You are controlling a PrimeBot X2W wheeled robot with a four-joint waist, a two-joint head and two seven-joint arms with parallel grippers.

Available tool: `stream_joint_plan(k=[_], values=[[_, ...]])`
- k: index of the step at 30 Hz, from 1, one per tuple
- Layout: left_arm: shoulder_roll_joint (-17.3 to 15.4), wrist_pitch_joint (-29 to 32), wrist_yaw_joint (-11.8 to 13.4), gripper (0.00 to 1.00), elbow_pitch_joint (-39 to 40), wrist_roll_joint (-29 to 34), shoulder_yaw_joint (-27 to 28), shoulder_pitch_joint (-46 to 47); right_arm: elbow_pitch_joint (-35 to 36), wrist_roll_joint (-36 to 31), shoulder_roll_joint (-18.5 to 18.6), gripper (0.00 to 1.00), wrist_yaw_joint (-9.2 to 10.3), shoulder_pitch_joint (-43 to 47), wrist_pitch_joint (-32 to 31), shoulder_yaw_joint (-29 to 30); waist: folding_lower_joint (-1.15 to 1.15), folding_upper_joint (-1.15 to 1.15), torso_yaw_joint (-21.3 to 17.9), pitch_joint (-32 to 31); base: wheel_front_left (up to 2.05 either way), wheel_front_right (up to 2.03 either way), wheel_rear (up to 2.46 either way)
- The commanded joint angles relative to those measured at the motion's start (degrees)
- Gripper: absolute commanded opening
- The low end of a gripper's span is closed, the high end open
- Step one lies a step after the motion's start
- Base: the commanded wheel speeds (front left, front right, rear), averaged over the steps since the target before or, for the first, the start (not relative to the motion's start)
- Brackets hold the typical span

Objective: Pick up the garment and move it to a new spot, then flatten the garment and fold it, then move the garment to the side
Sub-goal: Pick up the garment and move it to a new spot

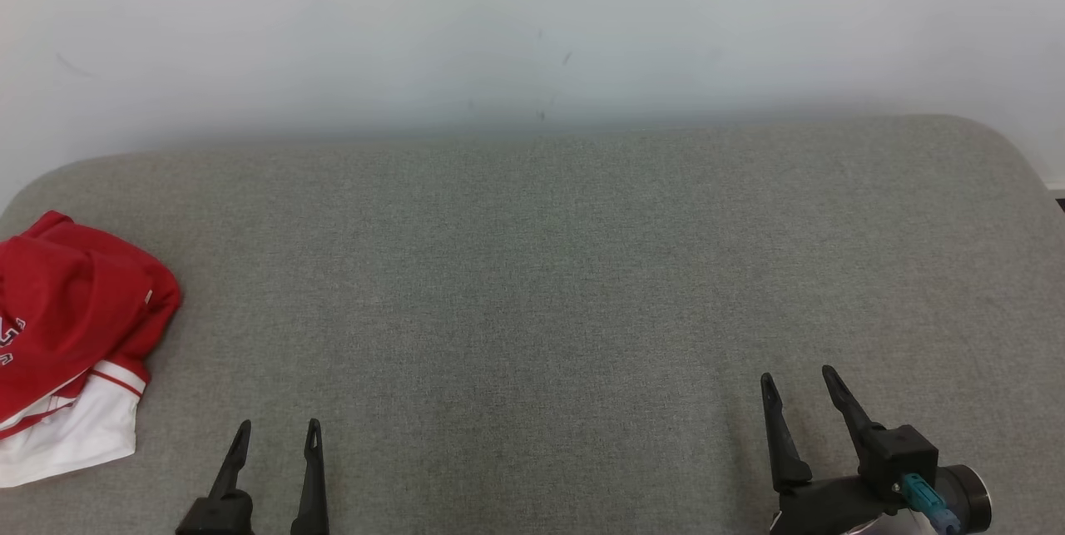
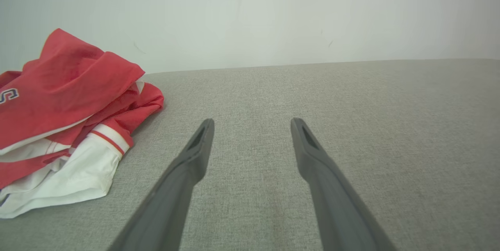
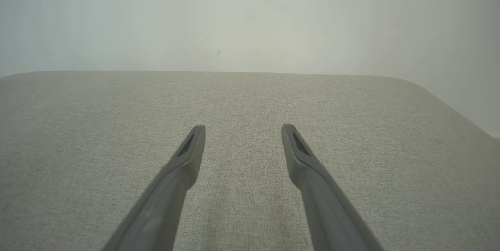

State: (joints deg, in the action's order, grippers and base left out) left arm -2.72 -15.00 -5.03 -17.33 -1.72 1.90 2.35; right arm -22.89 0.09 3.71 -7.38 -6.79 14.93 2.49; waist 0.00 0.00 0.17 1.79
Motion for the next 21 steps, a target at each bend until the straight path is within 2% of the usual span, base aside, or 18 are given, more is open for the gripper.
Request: stream_joint_plan(k=[1,13,21], values=[[-0.3,-0.2,0.1,1.00,0.1,0.8,0.1,-0.6,0.0,-0.6,-0.3,1.00,-0.21,-0.2,0.4,0.1,0.00,0.00,0.0,0.0,0.00,0.00,0.00],[-0.3,-0.2,0.5,1.00,0.0,0.0,0.5,-0.2,0.7,-1.0,-0.4,1.00,-0.21,0.1,0.3,0.1,0.00,0.00,0.9,0.3,0.00,0.00,0.00],[-0.3,-0.2,1.4,1.00,0.2,-0.8,1.7,0.3,1.1,-0.5,-0.4,1.00,-0.20,-0.4,0.3,-0.4,0.00,0.00,6.0,1.0,0.00,0.00,0.00]])
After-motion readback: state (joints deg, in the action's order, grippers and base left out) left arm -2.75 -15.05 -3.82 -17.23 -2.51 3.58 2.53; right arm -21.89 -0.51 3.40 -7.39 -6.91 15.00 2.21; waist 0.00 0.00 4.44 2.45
